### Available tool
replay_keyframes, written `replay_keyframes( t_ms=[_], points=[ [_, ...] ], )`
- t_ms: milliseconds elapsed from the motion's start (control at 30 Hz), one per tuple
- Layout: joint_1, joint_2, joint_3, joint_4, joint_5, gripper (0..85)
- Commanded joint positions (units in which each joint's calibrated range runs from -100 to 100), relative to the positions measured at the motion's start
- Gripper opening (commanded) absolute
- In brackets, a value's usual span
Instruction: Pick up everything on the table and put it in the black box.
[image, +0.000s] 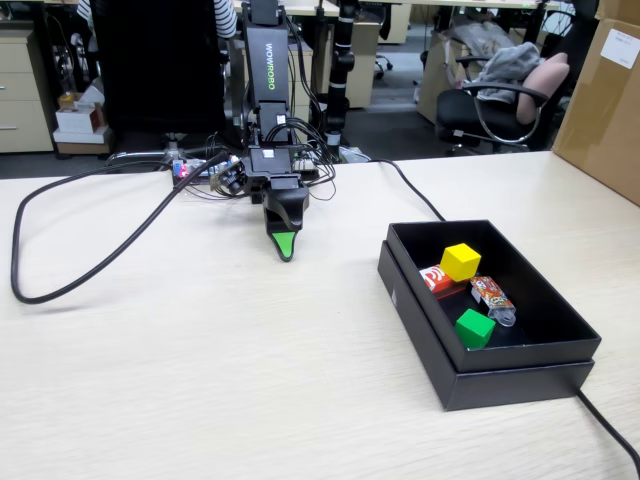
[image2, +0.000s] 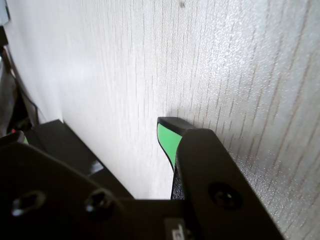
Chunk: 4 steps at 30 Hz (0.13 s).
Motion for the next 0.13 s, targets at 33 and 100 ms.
replay_keyframes(
  t_ms=[33,100],
  points=[
    [0.0,0.51,-0.09,-0.48,0.0,49.1],
    [0.0,0.51,0.0,-0.48,-0.05,49.1]
  ],
)
